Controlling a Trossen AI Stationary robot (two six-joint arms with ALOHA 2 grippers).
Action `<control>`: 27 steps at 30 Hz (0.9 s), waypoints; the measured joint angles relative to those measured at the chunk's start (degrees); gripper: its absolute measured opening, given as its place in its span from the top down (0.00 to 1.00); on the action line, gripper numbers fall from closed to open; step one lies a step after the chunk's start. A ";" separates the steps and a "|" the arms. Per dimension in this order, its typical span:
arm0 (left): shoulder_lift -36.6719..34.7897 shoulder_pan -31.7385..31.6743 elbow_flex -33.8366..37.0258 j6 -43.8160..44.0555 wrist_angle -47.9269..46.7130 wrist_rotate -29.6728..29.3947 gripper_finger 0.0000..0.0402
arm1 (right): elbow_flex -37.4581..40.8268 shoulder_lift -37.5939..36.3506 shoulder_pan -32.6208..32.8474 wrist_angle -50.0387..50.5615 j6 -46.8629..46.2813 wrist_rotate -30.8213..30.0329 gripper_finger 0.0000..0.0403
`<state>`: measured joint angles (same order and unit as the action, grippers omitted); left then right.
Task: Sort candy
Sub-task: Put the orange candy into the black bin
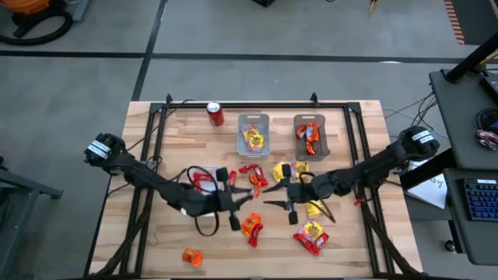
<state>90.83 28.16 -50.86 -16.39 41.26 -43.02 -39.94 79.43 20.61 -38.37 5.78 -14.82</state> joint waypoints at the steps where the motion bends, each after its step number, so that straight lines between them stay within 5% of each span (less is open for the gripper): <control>1: 0.00 -0.56 0.41 0.41 0.79 0.04 0.94 | -0.55 0.85 -0.04 -0.30 0.31 -1.13 0.65; 11: 0.28 -1.45 1.49 0.05 2.25 -0.01 0.94 | -4.64 4.14 -3.08 -1.36 -2.14 -4.19 0.65; 20: 1.02 -3.32 1.38 0.39 2.29 0.44 0.94 | -4.79 5.04 -4.31 -2.96 -2.80 0.90 0.66; 27: 1.79 -3.47 1.21 0.39 2.27 0.92 0.94 | -4.79 5.60 -4.49 -2.60 -2.22 0.89 0.87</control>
<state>92.62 24.69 -49.65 -16.00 43.53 -42.10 -44.73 85.03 16.12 -40.97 3.56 -13.93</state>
